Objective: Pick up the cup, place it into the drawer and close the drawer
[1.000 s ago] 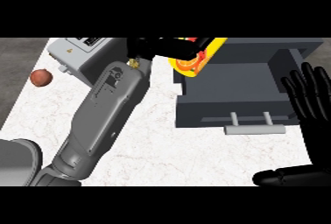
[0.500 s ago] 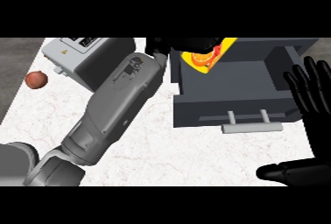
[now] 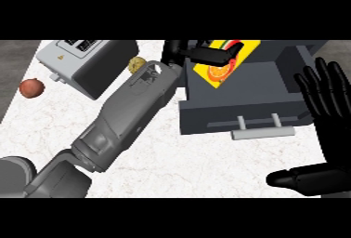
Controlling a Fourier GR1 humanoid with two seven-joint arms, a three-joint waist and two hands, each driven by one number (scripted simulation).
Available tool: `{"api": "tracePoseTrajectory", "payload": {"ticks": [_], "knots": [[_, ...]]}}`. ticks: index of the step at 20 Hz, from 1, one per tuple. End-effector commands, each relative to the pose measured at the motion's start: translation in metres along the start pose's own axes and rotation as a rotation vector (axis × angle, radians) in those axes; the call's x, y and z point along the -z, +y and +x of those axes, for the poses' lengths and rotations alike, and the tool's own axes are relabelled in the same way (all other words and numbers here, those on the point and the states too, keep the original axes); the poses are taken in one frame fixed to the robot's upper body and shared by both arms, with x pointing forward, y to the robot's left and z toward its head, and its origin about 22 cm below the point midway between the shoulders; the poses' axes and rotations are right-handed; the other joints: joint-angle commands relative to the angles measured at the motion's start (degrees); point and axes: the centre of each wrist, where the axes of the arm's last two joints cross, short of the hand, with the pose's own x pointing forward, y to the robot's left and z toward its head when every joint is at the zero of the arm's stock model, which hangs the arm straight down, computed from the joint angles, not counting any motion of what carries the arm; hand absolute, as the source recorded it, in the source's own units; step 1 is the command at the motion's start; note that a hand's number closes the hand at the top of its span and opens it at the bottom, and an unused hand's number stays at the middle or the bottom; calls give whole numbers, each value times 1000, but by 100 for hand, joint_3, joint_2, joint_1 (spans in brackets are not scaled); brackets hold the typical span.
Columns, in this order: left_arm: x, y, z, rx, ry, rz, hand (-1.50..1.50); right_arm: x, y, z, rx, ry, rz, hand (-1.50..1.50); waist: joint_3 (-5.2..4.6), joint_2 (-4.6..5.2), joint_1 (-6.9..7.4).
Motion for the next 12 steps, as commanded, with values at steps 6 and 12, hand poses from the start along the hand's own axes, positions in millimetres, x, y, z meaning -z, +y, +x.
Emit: {"api": "tracePoseTrajectory", "payload": {"ticks": [6,12], "knots": [[3,-5,-3,145,45,-39,150,-2,-6,-3,12,-9,39,-150,6,44,-176],[-2,-10,-8,204,44,-36,-150,4,10,-7,36,-16,33,-150,4,60,-244]]}}
